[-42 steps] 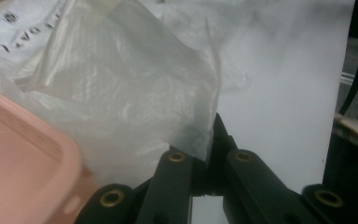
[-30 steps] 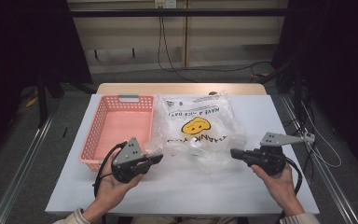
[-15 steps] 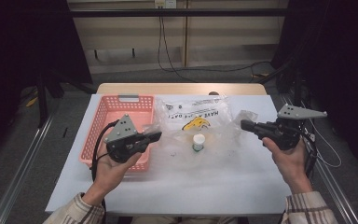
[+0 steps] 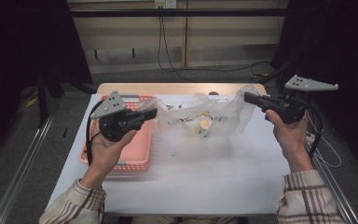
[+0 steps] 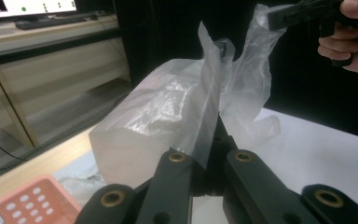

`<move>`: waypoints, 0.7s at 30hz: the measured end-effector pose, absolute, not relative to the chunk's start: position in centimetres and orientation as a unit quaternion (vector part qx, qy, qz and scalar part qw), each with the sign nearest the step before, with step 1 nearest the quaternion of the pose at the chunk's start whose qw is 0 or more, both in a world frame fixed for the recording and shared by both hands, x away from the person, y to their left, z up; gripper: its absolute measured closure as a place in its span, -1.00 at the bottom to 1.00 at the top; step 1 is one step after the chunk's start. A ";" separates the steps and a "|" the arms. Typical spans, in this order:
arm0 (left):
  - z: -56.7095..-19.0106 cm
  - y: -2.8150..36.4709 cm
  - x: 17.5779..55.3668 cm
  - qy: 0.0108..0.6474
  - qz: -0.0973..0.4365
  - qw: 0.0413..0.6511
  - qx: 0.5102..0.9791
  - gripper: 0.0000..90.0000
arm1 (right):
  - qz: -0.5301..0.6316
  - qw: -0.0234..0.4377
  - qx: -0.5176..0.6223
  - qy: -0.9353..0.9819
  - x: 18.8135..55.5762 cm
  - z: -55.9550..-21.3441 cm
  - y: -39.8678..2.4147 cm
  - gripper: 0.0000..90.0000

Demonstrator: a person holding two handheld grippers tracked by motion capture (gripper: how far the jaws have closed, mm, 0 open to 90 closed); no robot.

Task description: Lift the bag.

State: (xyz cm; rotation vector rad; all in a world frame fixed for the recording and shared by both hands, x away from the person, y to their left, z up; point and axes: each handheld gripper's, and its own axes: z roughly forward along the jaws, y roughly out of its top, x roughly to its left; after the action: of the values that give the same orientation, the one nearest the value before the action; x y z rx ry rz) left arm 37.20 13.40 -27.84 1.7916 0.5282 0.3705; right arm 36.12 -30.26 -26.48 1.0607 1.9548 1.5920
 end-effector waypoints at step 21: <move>-21.7 13.8 39.8 0.227 0.202 0.612 0.730 1.00 | 0.589 0.257 0.367 0.672 38.4 -18.1 -31.7 1.00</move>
State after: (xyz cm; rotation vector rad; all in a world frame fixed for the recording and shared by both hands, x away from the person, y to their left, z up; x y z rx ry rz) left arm 39.81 13.79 -21.66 1.6849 0.5233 0.4665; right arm 38.41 -31.65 -18.10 0.9968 1.8244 1.5973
